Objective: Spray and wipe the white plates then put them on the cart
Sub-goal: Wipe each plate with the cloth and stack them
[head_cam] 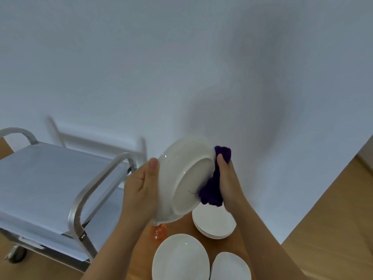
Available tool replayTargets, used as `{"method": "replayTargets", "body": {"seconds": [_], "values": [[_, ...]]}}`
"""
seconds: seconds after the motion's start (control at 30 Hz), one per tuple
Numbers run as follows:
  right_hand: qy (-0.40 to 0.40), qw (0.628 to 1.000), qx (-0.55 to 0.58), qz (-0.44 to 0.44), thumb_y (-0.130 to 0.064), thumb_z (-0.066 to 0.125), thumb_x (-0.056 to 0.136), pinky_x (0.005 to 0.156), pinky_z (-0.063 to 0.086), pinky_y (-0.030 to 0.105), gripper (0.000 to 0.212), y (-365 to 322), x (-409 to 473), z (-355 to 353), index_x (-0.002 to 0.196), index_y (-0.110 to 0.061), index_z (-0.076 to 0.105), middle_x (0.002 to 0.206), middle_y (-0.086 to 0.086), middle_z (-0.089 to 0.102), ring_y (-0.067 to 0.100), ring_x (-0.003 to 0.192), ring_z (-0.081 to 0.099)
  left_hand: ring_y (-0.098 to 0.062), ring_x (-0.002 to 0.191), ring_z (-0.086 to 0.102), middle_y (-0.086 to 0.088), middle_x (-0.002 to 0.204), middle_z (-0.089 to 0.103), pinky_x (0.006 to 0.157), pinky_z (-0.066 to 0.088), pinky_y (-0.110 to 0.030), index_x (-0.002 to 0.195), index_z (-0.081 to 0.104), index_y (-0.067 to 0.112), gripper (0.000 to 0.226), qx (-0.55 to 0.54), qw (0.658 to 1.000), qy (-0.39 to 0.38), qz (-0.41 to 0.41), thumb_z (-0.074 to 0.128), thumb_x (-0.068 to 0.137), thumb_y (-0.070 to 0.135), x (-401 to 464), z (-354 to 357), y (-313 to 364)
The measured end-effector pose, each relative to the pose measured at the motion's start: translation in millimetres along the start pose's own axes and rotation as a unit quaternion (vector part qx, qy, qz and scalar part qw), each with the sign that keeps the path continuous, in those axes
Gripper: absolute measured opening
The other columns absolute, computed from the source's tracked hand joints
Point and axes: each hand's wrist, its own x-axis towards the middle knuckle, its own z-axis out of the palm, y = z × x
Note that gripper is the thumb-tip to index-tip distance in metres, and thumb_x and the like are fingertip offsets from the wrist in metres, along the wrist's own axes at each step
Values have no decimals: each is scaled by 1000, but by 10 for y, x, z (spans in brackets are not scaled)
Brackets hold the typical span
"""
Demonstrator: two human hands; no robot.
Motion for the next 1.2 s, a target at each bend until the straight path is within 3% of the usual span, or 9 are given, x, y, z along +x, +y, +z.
{"method": "replayTargets", "body": {"seconds": [0.1,0.2,0.3,0.4,0.57,0.77,0.97,1.1,1.2], "values": [[-13,995,103,-6,-60,69,68,64,54,33,66,285,-42,-67,124,-33,48,105,4,64,23,89,64,-4,46,51,4,50,53,45,43,-15,54,52,26,48,-31,996,61,-54,37,91,52,57,34,2],[-26,981,190,-35,-34,78,68,76,55,41,68,495,-100,8,128,-23,47,112,8,64,26,96,64,2,41,46,12,43,46,41,41,-14,53,55,31,54,-66,983,122,-120,34,97,52,97,155,-3],[-33,957,287,-31,-19,72,75,77,54,42,55,546,-127,117,126,-20,51,110,9,65,26,94,64,-2,56,54,17,50,54,45,45,-16,94,63,11,54,-137,963,147,-178,33,97,56,137,238,-45],[-50,956,285,-36,-16,74,73,72,56,38,61,380,-54,14,129,-13,49,114,15,62,27,94,66,-12,80,63,9,85,69,56,51,-21,115,61,14,58,-161,960,124,-194,36,92,61,69,236,-87],[-119,977,175,-3,-13,70,67,74,55,39,58,128,37,-355,122,-11,52,112,16,66,31,97,66,-25,97,69,-6,104,73,72,58,-36,104,75,28,61,-373,871,-175,-268,33,85,68,185,-77,-130],[-98,993,59,24,-16,83,61,65,55,32,55,109,66,-422,111,-17,58,99,7,71,25,86,69,-34,90,69,-15,108,69,71,59,-46,122,65,16,62,-352,811,-259,-389,78,69,46,337,-318,-253],[0,998,-57,-36,-34,63,85,62,50,17,18,251,-50,-244,103,-32,60,93,-10,69,9,84,66,-31,95,69,-15,114,69,70,60,-45,122,61,16,51,-351,846,-168,-366,55,78,42,298,-162,-258],[108,986,-82,-97,-49,56,87,88,41,19,22,419,-274,48,109,-49,52,118,-22,53,2,109,52,-30,101,67,-11,109,71,80,55,-47,112,60,20,33,-343,874,-71,-336,45,93,43,190,77,-260],[147,958,-193,-151,-58,43,84,96,26,9,51,522,-433,303,130,-35,49,135,-18,41,1,122,34,-19,80,73,-4,86,76,59,59,-33,101,57,19,28,-332,887,-53,-317,43,96,42,103,260,-285]]}}
